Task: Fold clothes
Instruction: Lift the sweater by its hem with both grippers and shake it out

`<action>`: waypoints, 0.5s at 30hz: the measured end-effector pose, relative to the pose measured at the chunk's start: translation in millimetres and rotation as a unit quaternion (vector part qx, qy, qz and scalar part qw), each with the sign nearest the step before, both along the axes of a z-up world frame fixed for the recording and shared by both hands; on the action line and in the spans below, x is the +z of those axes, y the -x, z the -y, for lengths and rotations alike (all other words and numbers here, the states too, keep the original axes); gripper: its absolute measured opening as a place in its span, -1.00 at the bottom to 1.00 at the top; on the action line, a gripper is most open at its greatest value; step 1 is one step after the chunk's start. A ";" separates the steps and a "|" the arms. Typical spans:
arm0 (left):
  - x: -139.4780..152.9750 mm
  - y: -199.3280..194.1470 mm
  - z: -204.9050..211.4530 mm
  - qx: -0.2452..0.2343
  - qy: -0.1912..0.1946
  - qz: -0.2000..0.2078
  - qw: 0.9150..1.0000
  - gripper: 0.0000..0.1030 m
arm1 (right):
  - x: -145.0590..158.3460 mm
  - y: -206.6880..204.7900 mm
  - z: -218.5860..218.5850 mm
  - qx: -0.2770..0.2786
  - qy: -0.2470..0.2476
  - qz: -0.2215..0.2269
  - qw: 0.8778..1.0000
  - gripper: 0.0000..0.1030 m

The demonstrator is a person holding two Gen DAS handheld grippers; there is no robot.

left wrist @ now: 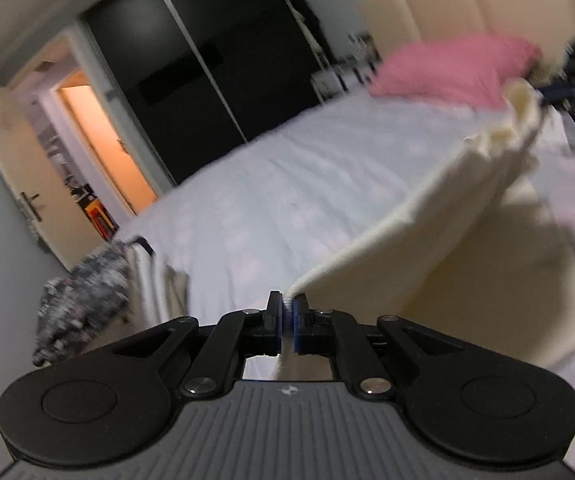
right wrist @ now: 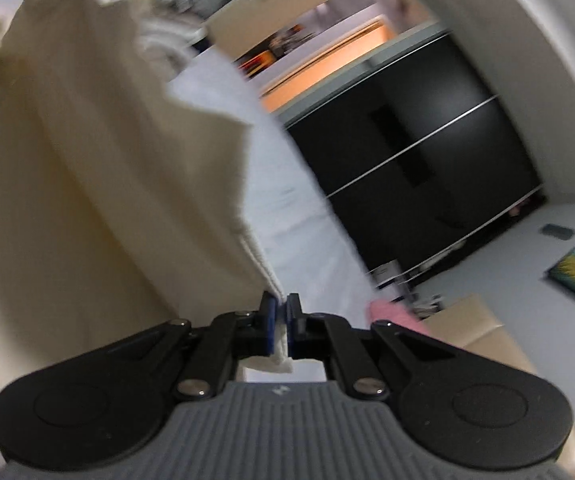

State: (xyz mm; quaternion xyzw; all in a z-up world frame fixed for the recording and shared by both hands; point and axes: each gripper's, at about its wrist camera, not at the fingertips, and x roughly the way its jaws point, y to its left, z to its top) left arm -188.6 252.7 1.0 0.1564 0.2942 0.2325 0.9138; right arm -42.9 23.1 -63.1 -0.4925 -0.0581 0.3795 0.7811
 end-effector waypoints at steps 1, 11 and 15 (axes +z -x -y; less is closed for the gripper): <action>15.2 2.0 -3.5 0.004 0.005 0.016 1.000 -0.94 | 12.4 3.6 0.4 0.000 -0.012 0.010 1.000 -0.90; 158.5 45.3 -0.6 -0.017 0.025 0.193 0.981 -0.94 | 170.9 26.2 16.4 -0.021 -0.169 0.084 0.982 -0.90; 197.7 76.6 22.2 -0.044 0.002 0.256 0.966 -0.94 | 214.7 52.8 45.6 -0.031 -0.229 0.086 0.969 -0.90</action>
